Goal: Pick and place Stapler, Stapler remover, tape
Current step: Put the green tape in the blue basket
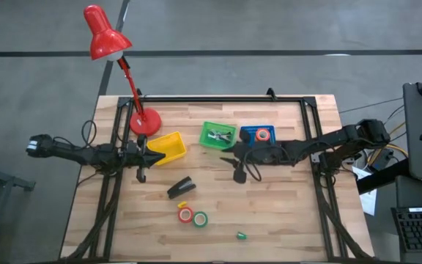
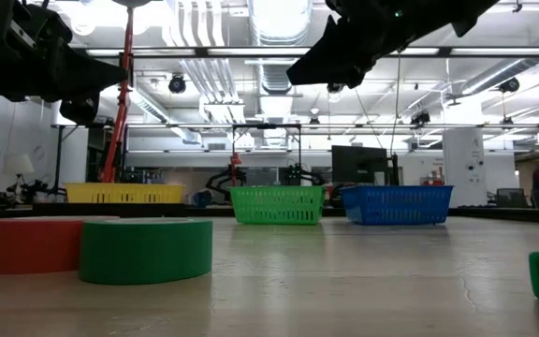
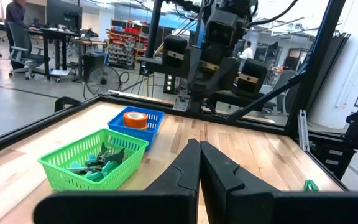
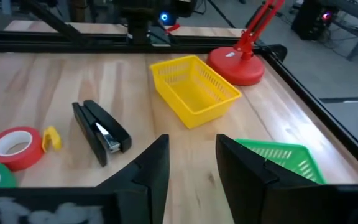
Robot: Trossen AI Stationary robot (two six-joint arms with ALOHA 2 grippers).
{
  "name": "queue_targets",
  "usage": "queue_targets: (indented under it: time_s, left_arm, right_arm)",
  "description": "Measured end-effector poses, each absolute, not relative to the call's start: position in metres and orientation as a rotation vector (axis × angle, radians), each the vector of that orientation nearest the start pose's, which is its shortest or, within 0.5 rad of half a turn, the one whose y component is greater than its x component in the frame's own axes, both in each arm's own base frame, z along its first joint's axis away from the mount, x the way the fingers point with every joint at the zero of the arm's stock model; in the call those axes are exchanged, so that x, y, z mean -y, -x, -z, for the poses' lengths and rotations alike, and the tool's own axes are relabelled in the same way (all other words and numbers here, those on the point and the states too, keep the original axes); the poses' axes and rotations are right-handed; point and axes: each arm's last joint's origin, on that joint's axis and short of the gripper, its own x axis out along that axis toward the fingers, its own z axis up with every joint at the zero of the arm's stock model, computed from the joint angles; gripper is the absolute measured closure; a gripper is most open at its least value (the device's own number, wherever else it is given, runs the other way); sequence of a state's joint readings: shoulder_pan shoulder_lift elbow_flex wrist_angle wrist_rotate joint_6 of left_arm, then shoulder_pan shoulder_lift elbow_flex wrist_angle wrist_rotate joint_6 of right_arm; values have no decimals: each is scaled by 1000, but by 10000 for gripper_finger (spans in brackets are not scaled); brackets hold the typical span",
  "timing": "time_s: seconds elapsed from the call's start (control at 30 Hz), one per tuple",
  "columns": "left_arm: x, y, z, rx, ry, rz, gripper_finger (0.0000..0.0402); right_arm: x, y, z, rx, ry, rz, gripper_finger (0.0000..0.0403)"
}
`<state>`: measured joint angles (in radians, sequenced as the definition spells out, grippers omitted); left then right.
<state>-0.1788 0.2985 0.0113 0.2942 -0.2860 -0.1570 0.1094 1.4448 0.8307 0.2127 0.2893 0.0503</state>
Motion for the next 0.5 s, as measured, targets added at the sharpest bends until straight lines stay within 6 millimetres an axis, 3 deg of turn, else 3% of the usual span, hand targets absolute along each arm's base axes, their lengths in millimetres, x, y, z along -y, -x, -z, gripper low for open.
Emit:
queue_targets:
  time_s: [0.5]
  left_arm:
    - [12, -115, -170, 15, 158, -107, 392]
  right_arm:
    - [-66, -297, -220, -476, -63, 4, 300]
